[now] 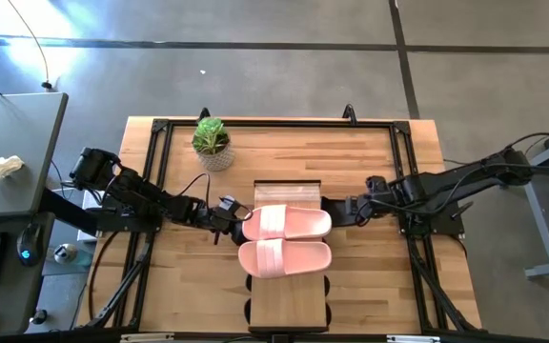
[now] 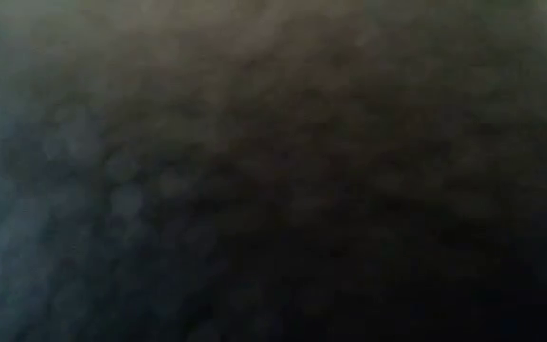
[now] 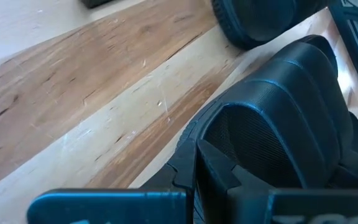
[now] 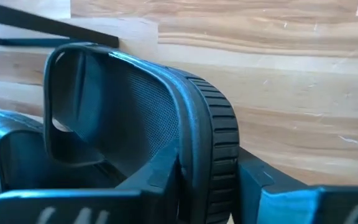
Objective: Pick and place slides into the shelf
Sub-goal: Put the black slipper under the shelf
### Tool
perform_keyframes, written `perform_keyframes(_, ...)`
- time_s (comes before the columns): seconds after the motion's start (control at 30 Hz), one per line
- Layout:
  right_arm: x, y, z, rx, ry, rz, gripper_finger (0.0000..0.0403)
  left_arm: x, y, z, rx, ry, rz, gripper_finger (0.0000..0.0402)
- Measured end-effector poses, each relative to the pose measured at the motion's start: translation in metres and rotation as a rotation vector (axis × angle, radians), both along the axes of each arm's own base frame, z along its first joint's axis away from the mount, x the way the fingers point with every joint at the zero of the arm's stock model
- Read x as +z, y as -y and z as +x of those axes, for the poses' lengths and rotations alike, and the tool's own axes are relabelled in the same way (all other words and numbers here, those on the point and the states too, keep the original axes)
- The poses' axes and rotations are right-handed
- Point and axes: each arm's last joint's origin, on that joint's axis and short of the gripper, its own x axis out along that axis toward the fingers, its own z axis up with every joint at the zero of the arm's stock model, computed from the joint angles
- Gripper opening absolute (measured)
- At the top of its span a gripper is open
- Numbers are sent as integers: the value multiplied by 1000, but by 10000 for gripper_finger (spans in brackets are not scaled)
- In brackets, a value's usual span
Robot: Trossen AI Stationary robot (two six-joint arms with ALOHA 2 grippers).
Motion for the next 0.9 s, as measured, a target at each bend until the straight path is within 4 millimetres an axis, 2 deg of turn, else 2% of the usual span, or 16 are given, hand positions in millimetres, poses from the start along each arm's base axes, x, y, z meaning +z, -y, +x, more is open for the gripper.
perform_keyframes(0.23, -1, -1, 2, 19, 6, 23, 149, 0, 0, 0, 3, 2, 0, 0)
perform_keyframes(0.37, -2, -2, 3, 11, -4, 45, 172, 0, 0, 0, 6, 3, 3, 0)
perform_keyframes(0.9, -4, -2, -2, -6, -77, 84, 178, 0, 0, 0, 8, 5, 5, 0)
